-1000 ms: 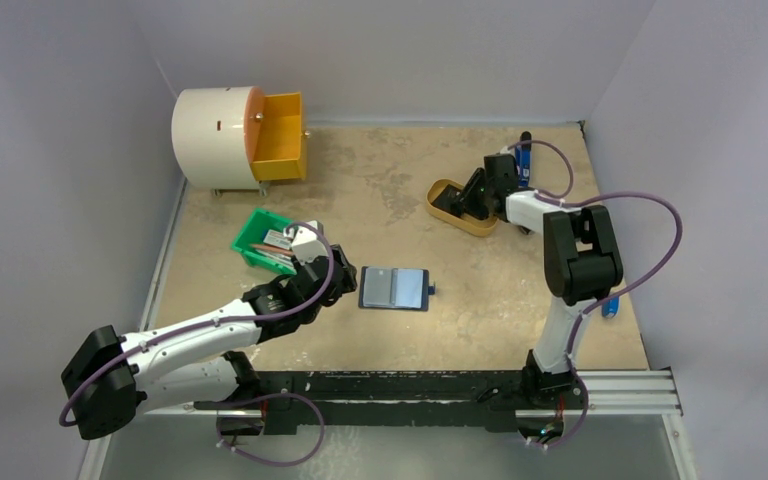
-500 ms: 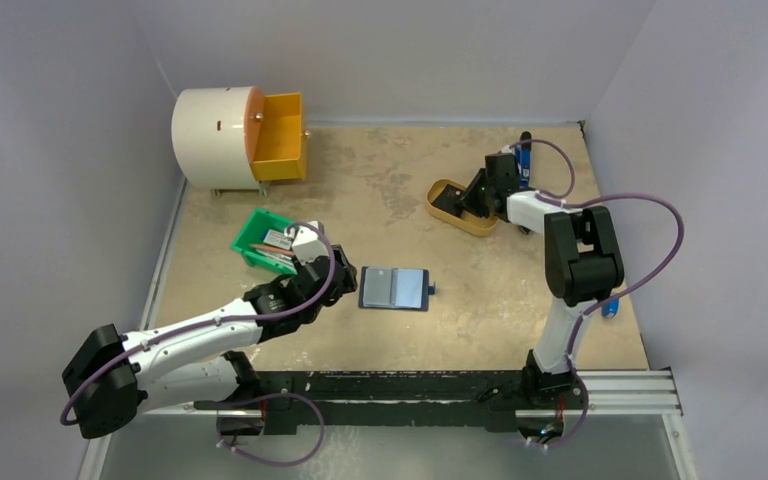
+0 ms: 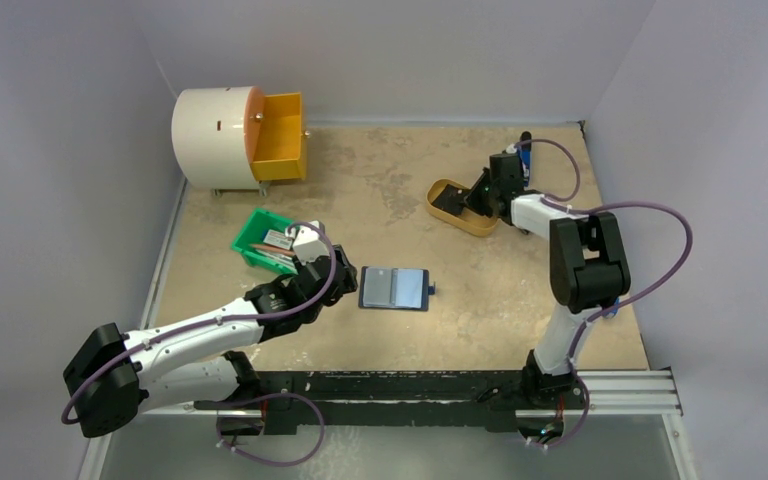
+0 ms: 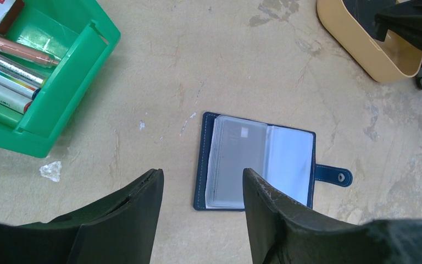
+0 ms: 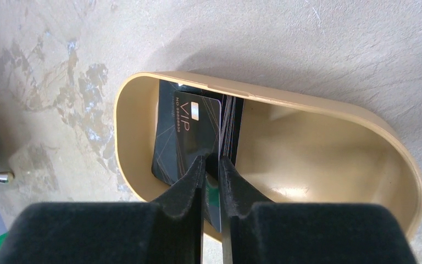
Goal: Put the credit cards into the card holder
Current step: Pick up the credit card from the storage box.
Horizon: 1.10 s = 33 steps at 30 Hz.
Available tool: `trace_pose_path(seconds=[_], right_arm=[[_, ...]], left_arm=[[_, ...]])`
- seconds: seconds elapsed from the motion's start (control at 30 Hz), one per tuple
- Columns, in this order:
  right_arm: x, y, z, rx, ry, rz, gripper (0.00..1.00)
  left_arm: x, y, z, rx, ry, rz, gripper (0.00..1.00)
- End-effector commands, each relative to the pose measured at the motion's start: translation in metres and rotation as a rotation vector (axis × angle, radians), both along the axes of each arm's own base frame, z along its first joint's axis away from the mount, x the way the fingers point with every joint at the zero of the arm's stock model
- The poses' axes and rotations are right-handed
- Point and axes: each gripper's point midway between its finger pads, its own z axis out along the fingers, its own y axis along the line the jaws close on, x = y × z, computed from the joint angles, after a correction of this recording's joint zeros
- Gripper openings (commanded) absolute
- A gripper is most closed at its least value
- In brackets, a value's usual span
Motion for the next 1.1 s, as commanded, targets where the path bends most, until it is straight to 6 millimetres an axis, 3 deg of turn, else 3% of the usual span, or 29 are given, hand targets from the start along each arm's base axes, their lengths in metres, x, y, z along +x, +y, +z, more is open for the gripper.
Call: trace_pose_path(seconds=[0.0, 0.37, 0.9, 1.07], right_arm=[[-0.009, -0.015, 0.002, -0.049, 0.008, -0.019, 0.1], [-0.008, -0.008, 0.022, -0.004, -0.027, -0.012, 0.0], [0.0, 0.006, 0.059, 0.083, -0.055, 0.006, 0.0], [-0.003, 0.008, 0.054, 0.097, -0.023, 0.004, 0.0]], left_arm=[[0.007, -0.008, 0.02, -0.052, -0.036, 0.008, 0.54], [0.006, -0.008, 0.02, -0.059, -0.035, 0.01, 0.54], [0.005, -0.006, 0.021, -0.069, -0.04, 0.015, 0.54], [0.004, -0.005, 0.021, -0.07, -0.04, 0.016, 0.53]])
